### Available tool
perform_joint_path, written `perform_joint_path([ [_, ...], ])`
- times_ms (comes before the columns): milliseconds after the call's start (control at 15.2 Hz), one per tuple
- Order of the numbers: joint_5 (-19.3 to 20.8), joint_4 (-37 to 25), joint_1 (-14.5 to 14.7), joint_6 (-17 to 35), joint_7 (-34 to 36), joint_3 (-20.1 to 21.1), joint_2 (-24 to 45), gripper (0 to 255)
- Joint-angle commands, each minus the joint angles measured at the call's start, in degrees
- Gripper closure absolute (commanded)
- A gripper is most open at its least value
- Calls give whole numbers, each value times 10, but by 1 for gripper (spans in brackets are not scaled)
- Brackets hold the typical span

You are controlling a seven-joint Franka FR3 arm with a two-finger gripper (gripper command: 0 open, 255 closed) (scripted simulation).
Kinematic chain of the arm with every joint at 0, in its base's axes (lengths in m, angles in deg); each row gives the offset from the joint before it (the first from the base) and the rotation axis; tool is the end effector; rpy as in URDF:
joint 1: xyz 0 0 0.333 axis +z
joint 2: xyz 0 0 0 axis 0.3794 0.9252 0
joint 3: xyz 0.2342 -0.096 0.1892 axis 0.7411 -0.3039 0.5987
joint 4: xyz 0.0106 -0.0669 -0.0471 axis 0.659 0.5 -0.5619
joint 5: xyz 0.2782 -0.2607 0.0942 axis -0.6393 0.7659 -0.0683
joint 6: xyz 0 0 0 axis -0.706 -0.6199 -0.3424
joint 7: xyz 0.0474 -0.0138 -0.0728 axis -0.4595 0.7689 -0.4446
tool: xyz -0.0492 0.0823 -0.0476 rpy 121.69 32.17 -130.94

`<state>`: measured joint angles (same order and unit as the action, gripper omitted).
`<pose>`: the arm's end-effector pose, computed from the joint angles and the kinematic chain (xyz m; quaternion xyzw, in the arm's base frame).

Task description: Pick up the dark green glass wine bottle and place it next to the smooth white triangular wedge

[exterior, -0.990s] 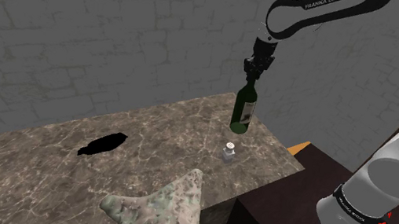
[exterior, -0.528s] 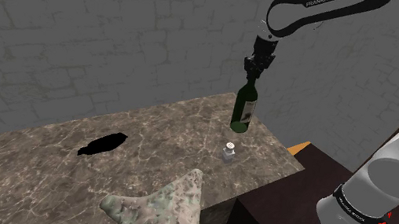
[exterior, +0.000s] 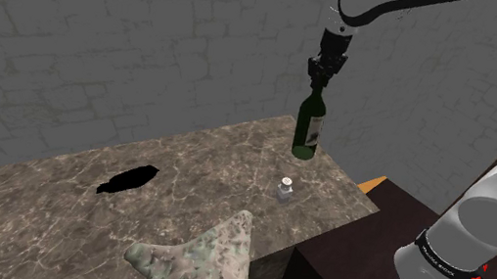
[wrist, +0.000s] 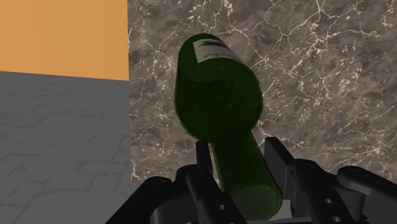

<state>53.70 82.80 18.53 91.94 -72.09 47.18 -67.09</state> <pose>0.4906 -0.0078 0.5036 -0.9978 0.0466 -0.0474 0.0009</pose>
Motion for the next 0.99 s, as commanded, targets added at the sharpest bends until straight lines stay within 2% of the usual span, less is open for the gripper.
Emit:
perform_joint_path([
  [0, 0, -15, 1, -16, 2, 1, -1, 255],
  [924, 0, -117, 0, -122, 2, 0, -5, 255],
])
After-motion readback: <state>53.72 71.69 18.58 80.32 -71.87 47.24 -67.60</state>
